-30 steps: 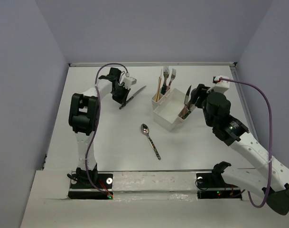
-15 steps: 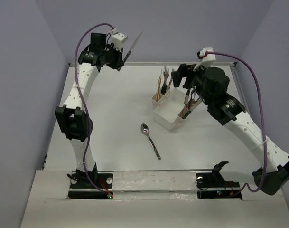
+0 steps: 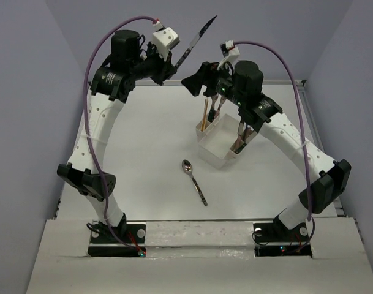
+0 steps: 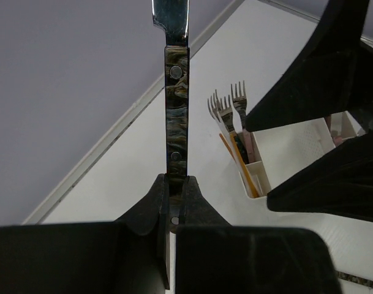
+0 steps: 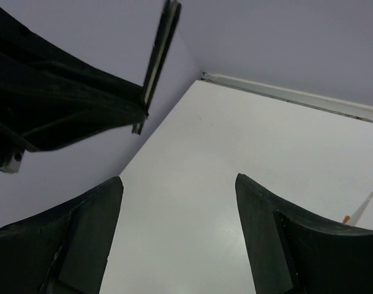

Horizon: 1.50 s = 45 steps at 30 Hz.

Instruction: Sort the eating utensils into containers

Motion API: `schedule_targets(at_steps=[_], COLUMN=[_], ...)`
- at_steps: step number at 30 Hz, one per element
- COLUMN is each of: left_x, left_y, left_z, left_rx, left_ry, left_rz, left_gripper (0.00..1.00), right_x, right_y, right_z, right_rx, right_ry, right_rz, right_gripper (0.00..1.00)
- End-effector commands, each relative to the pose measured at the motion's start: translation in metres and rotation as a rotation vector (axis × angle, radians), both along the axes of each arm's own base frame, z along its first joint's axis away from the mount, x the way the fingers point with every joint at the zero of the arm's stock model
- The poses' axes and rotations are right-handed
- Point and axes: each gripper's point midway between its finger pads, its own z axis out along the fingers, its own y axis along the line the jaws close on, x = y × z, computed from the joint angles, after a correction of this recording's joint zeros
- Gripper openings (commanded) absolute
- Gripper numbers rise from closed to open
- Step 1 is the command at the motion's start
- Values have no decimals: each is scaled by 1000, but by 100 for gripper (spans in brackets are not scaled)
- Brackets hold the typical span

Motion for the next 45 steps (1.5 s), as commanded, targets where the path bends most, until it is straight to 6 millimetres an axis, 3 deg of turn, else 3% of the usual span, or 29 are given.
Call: schedule_targets(at_steps=[1, 8, 18, 21, 22, 25, 26, 28, 29, 30, 32, 33, 34, 36, 39, 41, 45], left_x=[-22, -29, -43, -44, -43, -45, -47, -51, -56, -58, -57, -54, -47, -43, -34, -30, -20], left_y=[-13, -15, -26, -26, -27, -27, -27, -28, -29, -29, -26, -23, -16, -5, 19, 35, 66], left_z=[9, 12, 4, -9, -14, -17, -23, -31, -41, -46, -65, -73, -89, -101, -129, -154, -183], left_rx=[13, 15, 33, 43, 44, 46, 54, 77, 86, 97, 122, 135, 165, 188, 227, 257, 271], left_ry=[-34, -42, -31, -1, 12, 18, 34, 41, 72, 83, 124, 137, 155, 169, 208, 246, 308], left_rz=[-58, -67, -133, -135, -137, -145, -153, -181, -206, -219, -199, -177, -128, -73, 30, 96, 203], left_gripper=[0, 0, 0, 0, 0, 0, 0, 0, 0, 46, 98, 99, 99, 99, 99, 99, 99], right_x=[-10, 10, 36, 34, 36, 37, 36, 33, 26, 24, 18, 4, 1, -8, -39, -47, -52], right_y=[5, -9, 9, 18, 21, 21, 15, 7, -2, -8, -24, -39, -51, -78, -124, -139, -168], right_z=[81, 63, 54, 55, 46, 30, 26, 24, 33, 20, 12, 7, -4, -18, -61, -80, -113], right_rx=[217, 287, 323, 308, 297, 279, 275, 232, 223, 158, 95, 57, -19, -80, -187, -218, -280], right_ry=[-125, -67, -40, -82, -68, -46, -46, -90, -123, -147, -172, -189, -207, -201, -176, -154, -107], right_rz=[48, -96, -99, -42, -37, -45, -67, -91, -108, -123, -167, -184, -220, -303, -397, -439, -549], right_gripper=[79, 75, 64, 49, 37, 15, 1, 0, 0, 0, 0, 0, 0, 0, 0, 0, 0])
